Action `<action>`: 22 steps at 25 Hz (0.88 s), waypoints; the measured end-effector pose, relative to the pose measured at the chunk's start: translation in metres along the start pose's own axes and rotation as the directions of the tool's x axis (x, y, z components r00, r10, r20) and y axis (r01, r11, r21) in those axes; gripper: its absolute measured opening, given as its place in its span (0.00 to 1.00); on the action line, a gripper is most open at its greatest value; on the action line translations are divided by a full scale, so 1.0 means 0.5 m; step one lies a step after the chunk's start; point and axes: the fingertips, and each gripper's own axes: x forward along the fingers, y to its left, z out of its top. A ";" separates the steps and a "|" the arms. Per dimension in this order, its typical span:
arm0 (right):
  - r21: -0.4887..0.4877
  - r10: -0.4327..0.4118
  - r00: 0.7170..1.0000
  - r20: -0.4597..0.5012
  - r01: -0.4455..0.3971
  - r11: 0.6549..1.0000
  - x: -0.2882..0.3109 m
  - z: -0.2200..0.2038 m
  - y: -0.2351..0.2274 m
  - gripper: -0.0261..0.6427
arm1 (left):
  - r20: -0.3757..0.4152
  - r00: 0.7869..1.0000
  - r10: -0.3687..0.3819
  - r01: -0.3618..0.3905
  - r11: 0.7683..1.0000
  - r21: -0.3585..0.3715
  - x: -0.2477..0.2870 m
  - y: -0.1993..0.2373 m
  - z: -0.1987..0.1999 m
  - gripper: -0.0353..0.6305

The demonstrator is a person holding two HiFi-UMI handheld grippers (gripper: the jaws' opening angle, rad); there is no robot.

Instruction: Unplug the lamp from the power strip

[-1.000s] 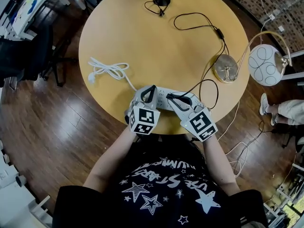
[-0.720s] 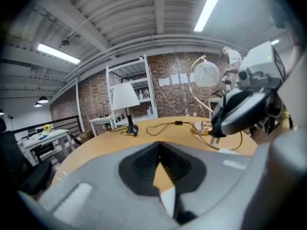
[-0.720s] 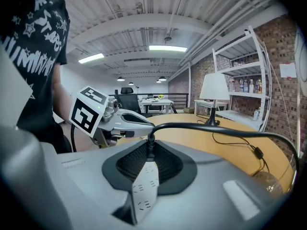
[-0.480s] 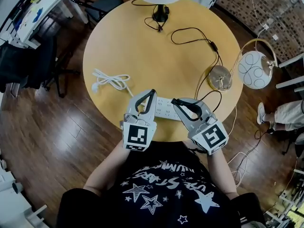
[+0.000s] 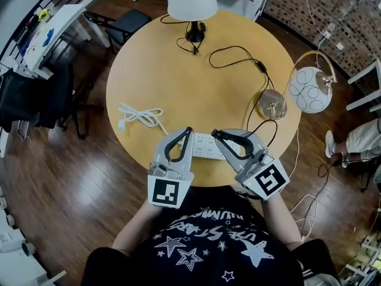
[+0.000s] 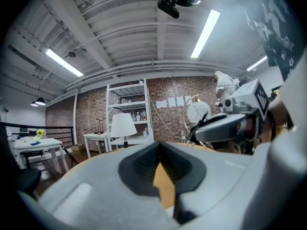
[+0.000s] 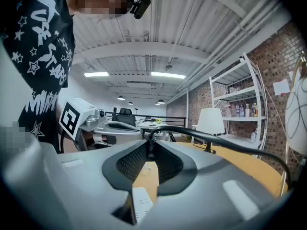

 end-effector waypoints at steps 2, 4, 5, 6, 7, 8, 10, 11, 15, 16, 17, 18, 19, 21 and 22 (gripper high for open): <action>0.021 -0.003 1.000 -0.005 0.003 1.000 0.002 -0.015 -0.004 0.12 | -0.013 1.000 0.000 0.000 1.000 -0.013 0.003 -0.007 -0.010 0.06; 0.036 -0.006 1.000 -0.011 0.007 0.999 0.004 -0.027 -0.006 0.12 | -0.025 1.000 0.000 -0.001 1.000 -0.023 0.006 -0.012 -0.017 0.06; 0.040 -0.007 1.000 -0.015 0.008 0.999 0.005 -0.033 -0.006 0.12 | -0.030 1.000 -0.001 0.000 1.000 -0.024 0.007 -0.014 -0.020 0.06; 0.042 -0.007 1.000 -0.019 0.008 0.999 0.006 -0.037 -0.006 0.12 | -0.034 0.999 -0.001 0.001 1.000 -0.025 0.008 -0.016 -0.021 0.06; 0.043 -0.007 1.000 -0.023 0.008 0.999 0.007 -0.040 -0.006 0.12 | -0.037 0.999 -0.002 0.001 1.000 -0.026 0.008 -0.017 -0.022 0.06; 0.042 -0.006 1.000 -0.025 0.007 0.999 0.008 -0.043 -0.007 0.12 | -0.040 0.999 -0.003 0.002 1.000 -0.027 0.009 -0.017 -0.023 0.06; 0.038 -0.005 1.000 -0.029 0.006 0.999 0.008 -0.045 -0.008 0.12 | -0.042 0.999 -0.005 0.004 1.000 -0.026 0.010 -0.018 -0.024 0.06; 0.037 -0.005 1.000 -0.030 0.006 0.999 0.008 -0.046 -0.009 0.12 | -0.040 0.999 -0.005 0.004 1.000 -0.023 0.011 -0.018 -0.025 0.06; 0.026 -0.007 0.999 -0.040 0.008 1.000 0.005 -0.050 -0.013 0.12 | -0.029 1.000 0.000 0.000 1.000 -0.005 0.012 -0.021 -0.033 0.06; 0.018 -0.009 0.999 -0.044 0.009 1.000 0.004 -0.051 -0.013 0.12 | -0.033 0.999 -0.001 0.001 1.000 -0.004 0.012 -0.021 -0.032 0.06; 0.010 -0.010 0.999 -0.046 0.011 1.000 0.004 -0.052 -0.014 0.12 | -0.040 0.999 -0.003 0.002 1.000 -0.005 0.012 -0.021 -0.028 0.06; 0.006 -0.013 0.999 -0.047 0.013 1.000 0.003 -0.053 -0.015 0.12 | -0.042 0.999 -0.003 0.003 1.000 -0.005 0.013 -0.021 -0.025 0.06; 0.005 -0.015 0.999 -0.047 0.016 1.000 0.002 -0.053 -0.016 0.12 | -0.036 0.999 -0.002 0.002 1.000 -0.001 0.014 -0.020 -0.026 0.06; 0.005 -0.021 0.999 -0.046 0.022 1.000 0.000 -0.053 -0.019 0.12 | -0.016 1.000 0.002 -0.002 1.000 0.005 0.015 -0.020 -0.030 0.06; 0.005 -0.024 0.999 -0.045 0.024 1.000 0.000 -0.053 -0.019 0.12 | -0.015 1.000 0.001 -0.001 1.000 0.007 0.014 -0.021 -0.031 0.06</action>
